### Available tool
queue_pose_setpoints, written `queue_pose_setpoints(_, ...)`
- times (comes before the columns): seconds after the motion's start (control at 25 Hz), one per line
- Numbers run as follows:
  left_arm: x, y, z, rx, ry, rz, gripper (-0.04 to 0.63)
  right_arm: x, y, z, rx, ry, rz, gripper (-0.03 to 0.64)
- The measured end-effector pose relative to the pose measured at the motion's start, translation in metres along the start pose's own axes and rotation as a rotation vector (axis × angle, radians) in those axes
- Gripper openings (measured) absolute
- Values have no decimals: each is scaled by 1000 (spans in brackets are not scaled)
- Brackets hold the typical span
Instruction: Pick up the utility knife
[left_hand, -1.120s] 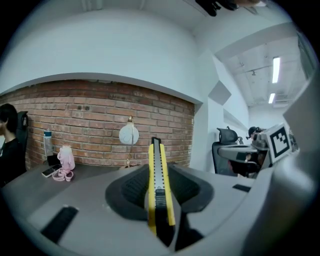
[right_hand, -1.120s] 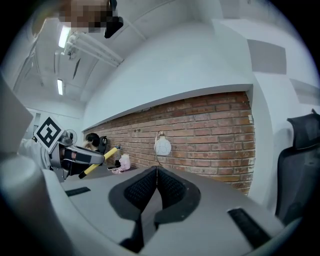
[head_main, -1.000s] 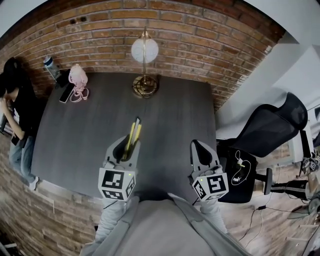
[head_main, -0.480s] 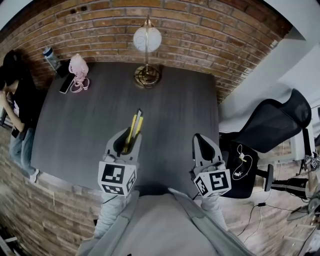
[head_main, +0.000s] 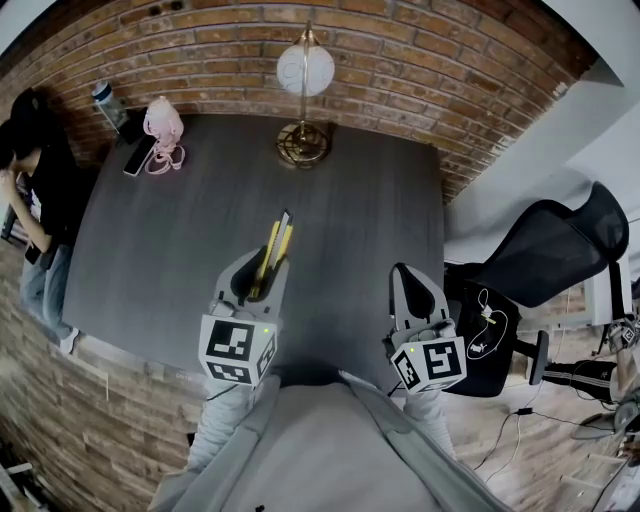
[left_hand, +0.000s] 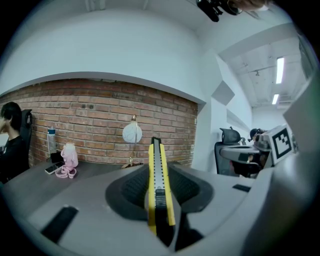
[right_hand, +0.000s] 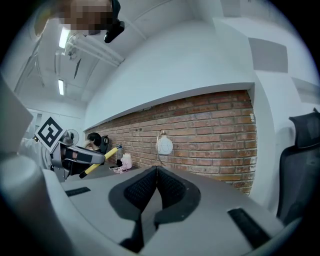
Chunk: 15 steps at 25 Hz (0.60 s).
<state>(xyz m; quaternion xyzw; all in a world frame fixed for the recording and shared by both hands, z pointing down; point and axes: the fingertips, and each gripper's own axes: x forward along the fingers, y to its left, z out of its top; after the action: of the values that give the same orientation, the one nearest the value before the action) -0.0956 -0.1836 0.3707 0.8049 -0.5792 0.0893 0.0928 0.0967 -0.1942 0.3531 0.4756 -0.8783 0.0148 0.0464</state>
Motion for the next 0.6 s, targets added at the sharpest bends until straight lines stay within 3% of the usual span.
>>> queue_pose_setpoints(0.6,3,0,-3,-2,8,-3,130,0,-4,-5,21,8,-23,17)
